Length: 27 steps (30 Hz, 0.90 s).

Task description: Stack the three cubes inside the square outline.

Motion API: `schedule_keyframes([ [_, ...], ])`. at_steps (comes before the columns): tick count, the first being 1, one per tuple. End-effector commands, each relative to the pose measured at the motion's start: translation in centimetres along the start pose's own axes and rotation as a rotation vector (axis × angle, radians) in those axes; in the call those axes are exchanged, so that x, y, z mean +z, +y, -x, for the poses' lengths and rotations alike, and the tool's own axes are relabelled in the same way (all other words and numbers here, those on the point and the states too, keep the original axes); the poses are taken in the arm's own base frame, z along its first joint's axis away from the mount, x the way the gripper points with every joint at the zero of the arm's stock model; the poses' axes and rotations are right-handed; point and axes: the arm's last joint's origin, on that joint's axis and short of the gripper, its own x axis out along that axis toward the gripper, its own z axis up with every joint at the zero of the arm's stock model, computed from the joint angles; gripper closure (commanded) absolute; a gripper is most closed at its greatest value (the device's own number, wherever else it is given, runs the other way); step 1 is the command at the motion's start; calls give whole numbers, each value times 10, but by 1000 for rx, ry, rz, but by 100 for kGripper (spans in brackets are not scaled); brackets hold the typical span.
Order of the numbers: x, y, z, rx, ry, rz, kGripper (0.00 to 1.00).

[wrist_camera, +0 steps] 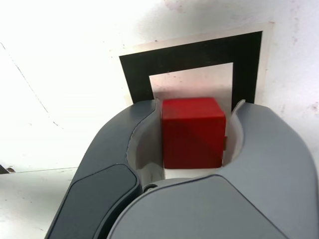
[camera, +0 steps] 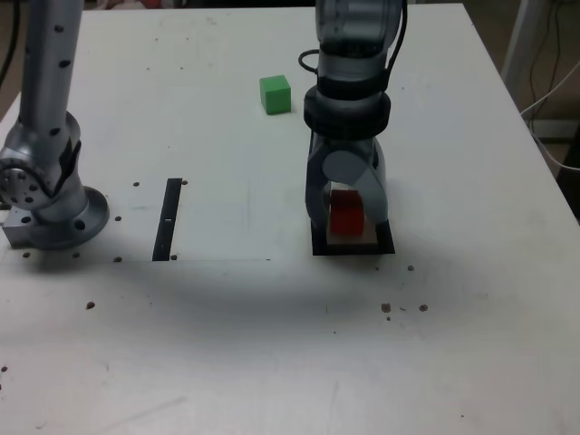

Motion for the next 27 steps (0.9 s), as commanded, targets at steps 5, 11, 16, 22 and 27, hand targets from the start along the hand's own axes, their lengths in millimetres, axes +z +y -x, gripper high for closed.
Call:
schedule_keyframes([
  [5,-1,-1,-1,1,2,-4,3],
  [11,-2,0,4,16,-3,-2,1],
  [16,-8,12,13,43,1,28,1],
  [22,-14,40,19,68,21,87,1],
  [27,-18,64,25,76,25,118,1],
])
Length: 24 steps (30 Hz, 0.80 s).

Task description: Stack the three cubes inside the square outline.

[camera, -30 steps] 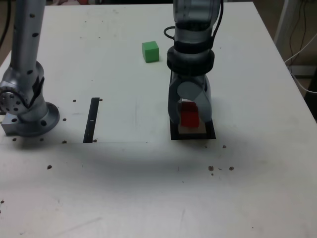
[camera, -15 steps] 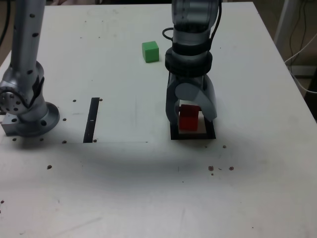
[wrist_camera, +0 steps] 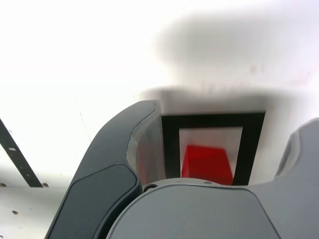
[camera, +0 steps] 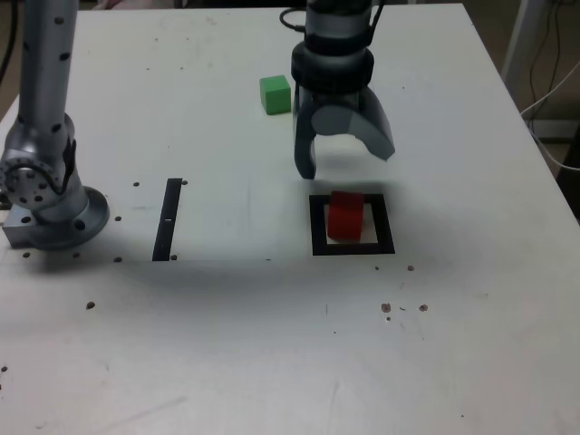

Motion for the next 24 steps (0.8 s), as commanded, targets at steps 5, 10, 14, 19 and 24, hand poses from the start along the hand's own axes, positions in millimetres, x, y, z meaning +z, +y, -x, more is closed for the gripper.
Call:
schedule_keyframes([
  [5,5,33,5,12,5,27,1],
  [10,12,61,2,15,21,44,1],
  [14,15,81,1,20,35,59,1],
  [19,16,105,-1,23,52,75,1],
  [24,25,125,-6,14,68,69,1],
])
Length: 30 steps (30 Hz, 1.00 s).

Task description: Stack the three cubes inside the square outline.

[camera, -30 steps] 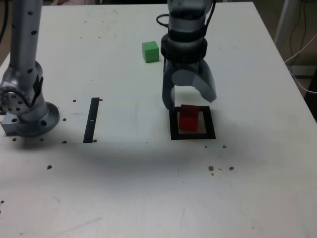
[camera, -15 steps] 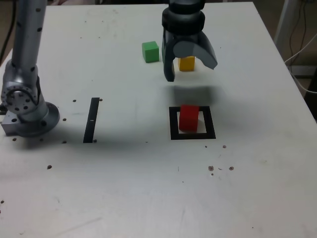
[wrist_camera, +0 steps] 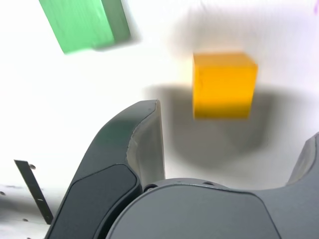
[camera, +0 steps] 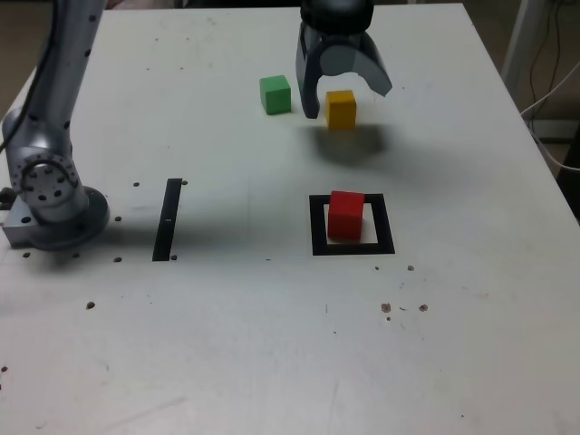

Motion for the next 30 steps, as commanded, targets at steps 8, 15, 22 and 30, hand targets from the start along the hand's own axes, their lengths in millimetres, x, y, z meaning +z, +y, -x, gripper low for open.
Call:
schedule_keyframes([
  [8,21,18,-21,-16,41,-12,2],
  [15,28,24,-32,-19,63,-10,4],
  [22,33,26,-36,-5,81,-13,18],
  [30,35,27,-32,17,80,-16,59],
])
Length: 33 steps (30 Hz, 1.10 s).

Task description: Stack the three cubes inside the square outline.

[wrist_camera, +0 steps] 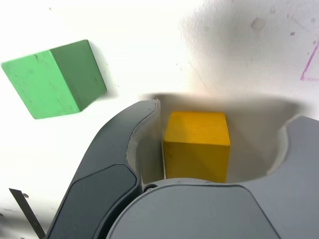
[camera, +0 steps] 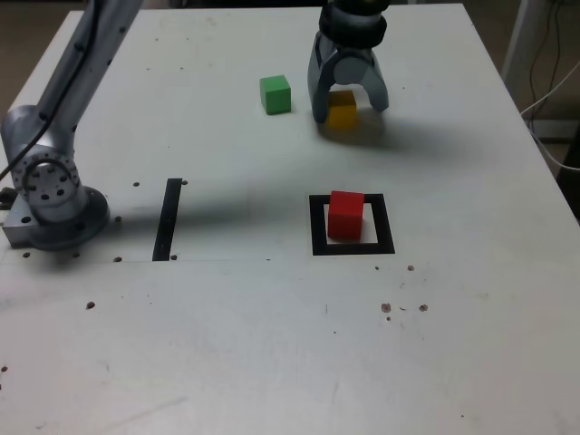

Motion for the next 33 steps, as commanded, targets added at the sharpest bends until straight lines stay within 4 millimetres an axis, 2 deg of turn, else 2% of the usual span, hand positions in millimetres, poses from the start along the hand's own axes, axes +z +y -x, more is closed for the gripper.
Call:
schedule_keyframes([
  [1,1,0,0,5,5,-5,62],
  [4,1,-1,0,8,6,-8,67],
  [23,1,-4,4,2,0,-18,67],
  [28,-4,-14,19,11,-19,-38,67],
  [33,-17,-40,46,18,-56,-72,67],
])
